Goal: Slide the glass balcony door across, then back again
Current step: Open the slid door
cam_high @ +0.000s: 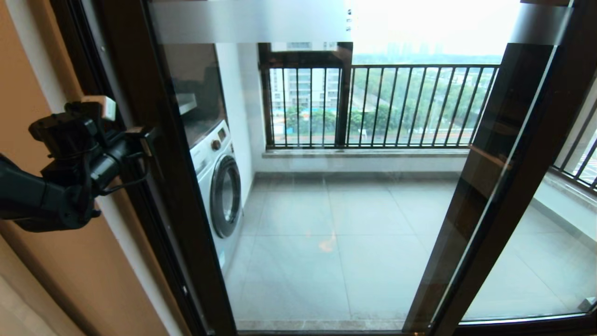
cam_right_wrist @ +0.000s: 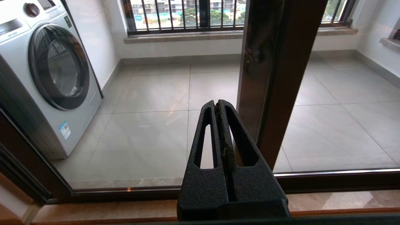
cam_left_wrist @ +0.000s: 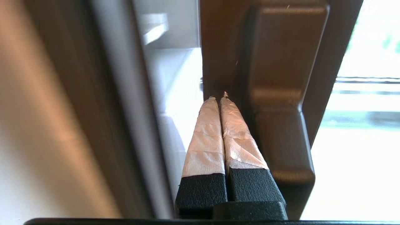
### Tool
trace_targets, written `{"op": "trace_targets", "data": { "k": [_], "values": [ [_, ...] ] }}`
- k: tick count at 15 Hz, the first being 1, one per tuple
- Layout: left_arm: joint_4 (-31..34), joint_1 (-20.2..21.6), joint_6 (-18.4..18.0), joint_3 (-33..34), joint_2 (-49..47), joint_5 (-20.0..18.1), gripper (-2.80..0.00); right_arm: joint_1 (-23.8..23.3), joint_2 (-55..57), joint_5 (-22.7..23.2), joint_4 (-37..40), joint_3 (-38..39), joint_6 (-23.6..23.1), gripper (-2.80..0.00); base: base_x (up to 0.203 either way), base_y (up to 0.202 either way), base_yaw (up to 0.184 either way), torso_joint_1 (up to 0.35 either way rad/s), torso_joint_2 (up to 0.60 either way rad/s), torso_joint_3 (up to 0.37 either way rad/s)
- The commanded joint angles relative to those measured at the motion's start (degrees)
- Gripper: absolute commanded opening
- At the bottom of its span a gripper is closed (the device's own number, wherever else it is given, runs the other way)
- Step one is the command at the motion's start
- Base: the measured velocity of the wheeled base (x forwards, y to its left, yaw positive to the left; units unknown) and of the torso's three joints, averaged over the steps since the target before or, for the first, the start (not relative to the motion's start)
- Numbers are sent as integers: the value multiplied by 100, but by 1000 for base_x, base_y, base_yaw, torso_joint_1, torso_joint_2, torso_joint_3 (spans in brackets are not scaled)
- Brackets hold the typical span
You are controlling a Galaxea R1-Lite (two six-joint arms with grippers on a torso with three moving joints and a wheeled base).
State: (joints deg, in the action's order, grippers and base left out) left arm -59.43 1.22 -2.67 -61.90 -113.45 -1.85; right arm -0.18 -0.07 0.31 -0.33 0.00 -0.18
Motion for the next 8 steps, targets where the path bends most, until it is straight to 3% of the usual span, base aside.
{"op": "trace_targets", "data": {
  "k": [1,8],
  "values": [
    [-28,-161,0,-39,-17,106,-280,1,7,4,-2,18,1,-280,0,0,0,0,0,0],
    [-17,-901,-5,-67,-37,317,-280,1,1,4,-2,18,1,-280,0,0,0,0,0,0]
  ]
}}
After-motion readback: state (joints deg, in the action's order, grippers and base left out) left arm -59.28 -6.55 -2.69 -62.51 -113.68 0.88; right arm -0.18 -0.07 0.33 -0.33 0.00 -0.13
